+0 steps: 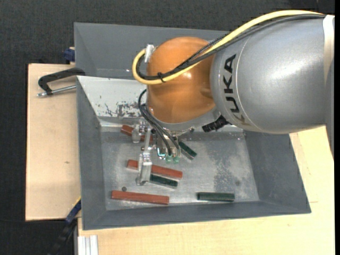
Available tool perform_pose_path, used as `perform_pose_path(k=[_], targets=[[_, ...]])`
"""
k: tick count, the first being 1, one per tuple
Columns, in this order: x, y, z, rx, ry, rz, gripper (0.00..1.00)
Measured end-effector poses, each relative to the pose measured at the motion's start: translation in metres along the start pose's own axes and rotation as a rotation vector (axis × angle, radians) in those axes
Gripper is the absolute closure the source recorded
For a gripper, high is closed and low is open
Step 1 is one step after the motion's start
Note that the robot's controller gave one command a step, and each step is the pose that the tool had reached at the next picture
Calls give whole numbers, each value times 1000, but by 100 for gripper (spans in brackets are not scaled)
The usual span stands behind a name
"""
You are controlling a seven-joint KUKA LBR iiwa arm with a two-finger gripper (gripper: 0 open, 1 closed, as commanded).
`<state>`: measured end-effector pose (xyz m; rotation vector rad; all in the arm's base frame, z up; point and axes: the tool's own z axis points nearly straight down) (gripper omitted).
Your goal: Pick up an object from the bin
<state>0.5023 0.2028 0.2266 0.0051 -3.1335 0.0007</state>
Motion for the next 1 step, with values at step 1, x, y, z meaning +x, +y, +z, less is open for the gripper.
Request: perform_pose_path(k=[1], targets=[[-2, -1, -4, -2, -8, 3, 0]])
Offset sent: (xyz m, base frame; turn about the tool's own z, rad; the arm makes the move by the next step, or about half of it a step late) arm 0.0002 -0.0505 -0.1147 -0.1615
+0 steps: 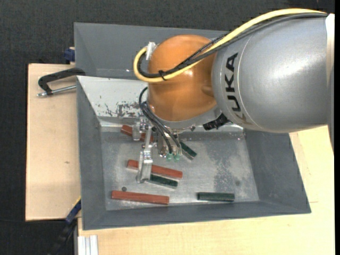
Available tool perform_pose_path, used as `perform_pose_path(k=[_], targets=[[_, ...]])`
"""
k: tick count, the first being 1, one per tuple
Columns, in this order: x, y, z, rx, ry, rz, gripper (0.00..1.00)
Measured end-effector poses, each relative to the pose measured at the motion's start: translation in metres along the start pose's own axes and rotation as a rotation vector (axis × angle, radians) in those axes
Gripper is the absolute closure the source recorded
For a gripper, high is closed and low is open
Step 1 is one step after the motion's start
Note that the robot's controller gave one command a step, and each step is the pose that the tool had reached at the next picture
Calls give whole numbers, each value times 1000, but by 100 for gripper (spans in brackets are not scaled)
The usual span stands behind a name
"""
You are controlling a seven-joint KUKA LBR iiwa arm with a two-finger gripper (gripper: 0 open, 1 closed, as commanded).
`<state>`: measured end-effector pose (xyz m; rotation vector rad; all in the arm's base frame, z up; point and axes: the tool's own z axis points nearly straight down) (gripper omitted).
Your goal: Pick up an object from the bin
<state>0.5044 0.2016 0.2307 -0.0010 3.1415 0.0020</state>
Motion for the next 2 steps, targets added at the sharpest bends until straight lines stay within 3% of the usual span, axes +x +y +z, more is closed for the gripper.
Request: perform_pose_path(k=[1, 2], targets=[[0, -19, 46, -1, -5, -69, 0], [-20, -46, 112, -1, -4, -23, 0]])
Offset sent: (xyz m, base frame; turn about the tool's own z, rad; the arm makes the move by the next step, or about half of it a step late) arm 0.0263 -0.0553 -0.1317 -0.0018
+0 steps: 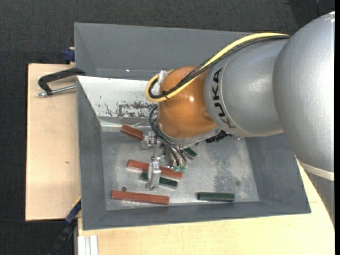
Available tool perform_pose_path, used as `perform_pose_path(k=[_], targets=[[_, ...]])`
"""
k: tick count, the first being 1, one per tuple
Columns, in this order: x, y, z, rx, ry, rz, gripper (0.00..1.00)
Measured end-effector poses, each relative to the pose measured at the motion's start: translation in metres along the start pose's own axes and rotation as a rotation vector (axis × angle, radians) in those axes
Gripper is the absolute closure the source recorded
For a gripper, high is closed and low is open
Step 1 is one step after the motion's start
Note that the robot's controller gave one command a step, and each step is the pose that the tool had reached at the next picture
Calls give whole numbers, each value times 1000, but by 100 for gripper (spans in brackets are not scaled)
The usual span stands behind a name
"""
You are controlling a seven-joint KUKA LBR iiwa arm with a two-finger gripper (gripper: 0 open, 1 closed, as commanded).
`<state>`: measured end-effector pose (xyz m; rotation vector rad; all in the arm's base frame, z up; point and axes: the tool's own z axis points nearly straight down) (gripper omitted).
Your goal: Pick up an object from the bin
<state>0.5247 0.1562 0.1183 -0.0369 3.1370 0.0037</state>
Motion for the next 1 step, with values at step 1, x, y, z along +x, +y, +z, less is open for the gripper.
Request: perform_pose_path(k=[1], targets=[[-9, -11, 48, 1, 6, -145, 100]])
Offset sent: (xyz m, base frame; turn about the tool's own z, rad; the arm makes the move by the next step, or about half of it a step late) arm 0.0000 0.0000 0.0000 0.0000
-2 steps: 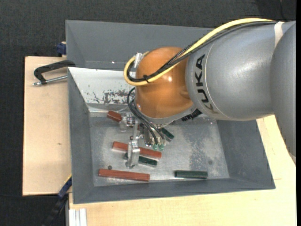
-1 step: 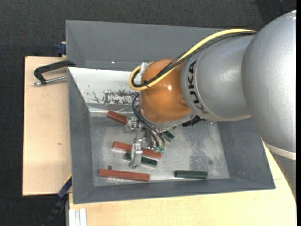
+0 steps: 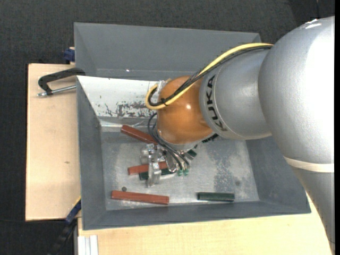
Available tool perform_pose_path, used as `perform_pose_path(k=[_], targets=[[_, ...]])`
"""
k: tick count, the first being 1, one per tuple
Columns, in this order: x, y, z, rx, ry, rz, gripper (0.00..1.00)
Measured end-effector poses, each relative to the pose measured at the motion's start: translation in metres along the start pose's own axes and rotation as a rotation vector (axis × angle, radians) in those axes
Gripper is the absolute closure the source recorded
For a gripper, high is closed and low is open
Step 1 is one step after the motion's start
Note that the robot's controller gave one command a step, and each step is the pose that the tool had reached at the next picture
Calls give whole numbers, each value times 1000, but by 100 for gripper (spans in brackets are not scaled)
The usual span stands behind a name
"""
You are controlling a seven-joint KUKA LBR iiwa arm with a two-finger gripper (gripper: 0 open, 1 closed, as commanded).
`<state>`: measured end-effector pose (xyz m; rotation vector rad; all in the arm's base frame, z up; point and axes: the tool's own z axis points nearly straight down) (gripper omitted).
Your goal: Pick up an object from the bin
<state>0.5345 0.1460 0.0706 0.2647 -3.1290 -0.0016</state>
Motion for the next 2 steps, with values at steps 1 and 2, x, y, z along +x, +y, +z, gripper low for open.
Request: perform_pose_path(k=[1, 2], targets=[[0, 0, 0, 0, 0, 0, 100], [5, -4, -149, -1, -8, -10, 100]])
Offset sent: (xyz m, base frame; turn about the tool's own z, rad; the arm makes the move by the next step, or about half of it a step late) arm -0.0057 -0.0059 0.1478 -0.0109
